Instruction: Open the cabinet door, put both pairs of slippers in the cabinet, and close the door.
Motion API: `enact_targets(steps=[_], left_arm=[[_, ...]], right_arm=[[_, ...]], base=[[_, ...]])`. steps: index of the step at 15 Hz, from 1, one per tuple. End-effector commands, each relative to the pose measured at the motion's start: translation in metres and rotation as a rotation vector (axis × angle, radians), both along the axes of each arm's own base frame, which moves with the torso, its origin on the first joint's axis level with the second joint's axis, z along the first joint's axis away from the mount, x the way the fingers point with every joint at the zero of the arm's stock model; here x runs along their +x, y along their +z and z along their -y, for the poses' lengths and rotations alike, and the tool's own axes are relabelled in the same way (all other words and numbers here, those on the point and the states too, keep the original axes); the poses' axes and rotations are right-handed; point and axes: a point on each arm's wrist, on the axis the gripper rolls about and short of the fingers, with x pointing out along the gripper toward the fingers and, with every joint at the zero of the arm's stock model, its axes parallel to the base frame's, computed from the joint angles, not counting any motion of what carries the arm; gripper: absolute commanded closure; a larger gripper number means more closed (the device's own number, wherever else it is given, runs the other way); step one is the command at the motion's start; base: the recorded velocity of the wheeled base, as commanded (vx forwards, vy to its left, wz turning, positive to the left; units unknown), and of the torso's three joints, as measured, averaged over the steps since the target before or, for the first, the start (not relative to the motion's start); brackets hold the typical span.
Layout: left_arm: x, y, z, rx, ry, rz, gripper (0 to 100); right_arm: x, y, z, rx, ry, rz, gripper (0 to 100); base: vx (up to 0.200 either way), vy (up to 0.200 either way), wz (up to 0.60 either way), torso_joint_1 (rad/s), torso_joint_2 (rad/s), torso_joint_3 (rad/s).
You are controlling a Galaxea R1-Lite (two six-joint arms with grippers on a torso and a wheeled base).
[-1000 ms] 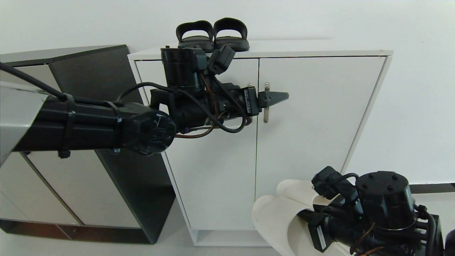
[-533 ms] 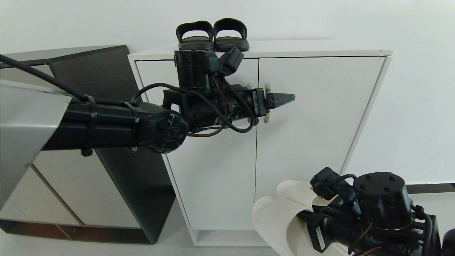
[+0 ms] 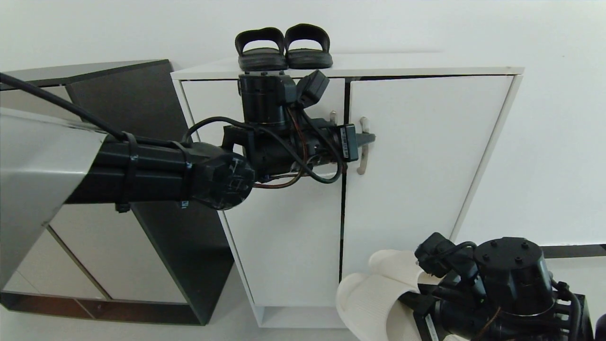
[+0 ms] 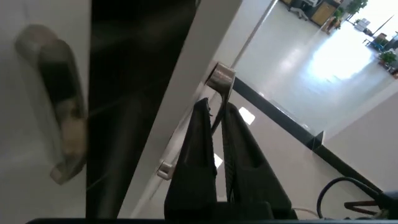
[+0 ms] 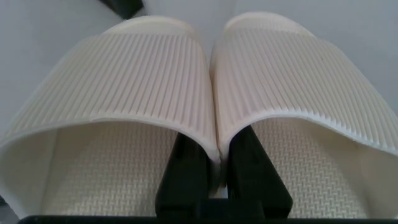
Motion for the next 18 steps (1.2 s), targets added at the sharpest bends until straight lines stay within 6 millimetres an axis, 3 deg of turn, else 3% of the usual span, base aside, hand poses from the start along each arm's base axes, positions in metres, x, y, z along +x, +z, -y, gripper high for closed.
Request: enact_targets(steps=[1, 3, 6, 12, 14, 18], left_arm=[[-0.025, 0.006, 0.000, -0.003, -0.039, 0.013, 100], [-0.039, 0.007, -0.002, -0.006, -0.055, 0.019, 100], [-0.054, 0.008, -0.006, 0.001, -0.025, 0.012, 100], [-0.091, 0.003, -0.038, -0.039, -0.014, 0.045, 100], [-0.082, 0.006, -0.047, -0.073, 0.026, 0.078, 100], [-0.050, -0.005, -0.039, -0.076, 0.066, 0.083, 100]], right_arm=[[-0.011, 0.003, 0.007, 0.036, 0.089, -0.022, 100], [-0.022, 0.006, 0.014, 0.060, 0.208, -0.029, 100], [-0.026, 0.005, 0.017, 0.047, 0.240, -0.022, 100], [-0.027, 0.005, 0.016, 0.045, 0.248, -0.014, 100], [-0.028, 0.005, 0.015, 0.044, 0.254, -0.015, 100], [-0.029, 0.005, 0.014, 0.040, 0.260, -0.014, 100]], base=[[0.000, 0.000, 0.00, 0.000, 0.00, 0.000], [0.000, 0.000, 0.00, 0.000, 0.00, 0.000], [0.000, 0.000, 0.00, 0.000, 0.00, 0.000], [0.000, 0.000, 0.00, 0.000, 0.00, 0.000], [0.000, 0.000, 0.00, 0.000, 0.00, 0.000], [0.000, 0.000, 0.00, 0.000, 0.00, 0.000]])
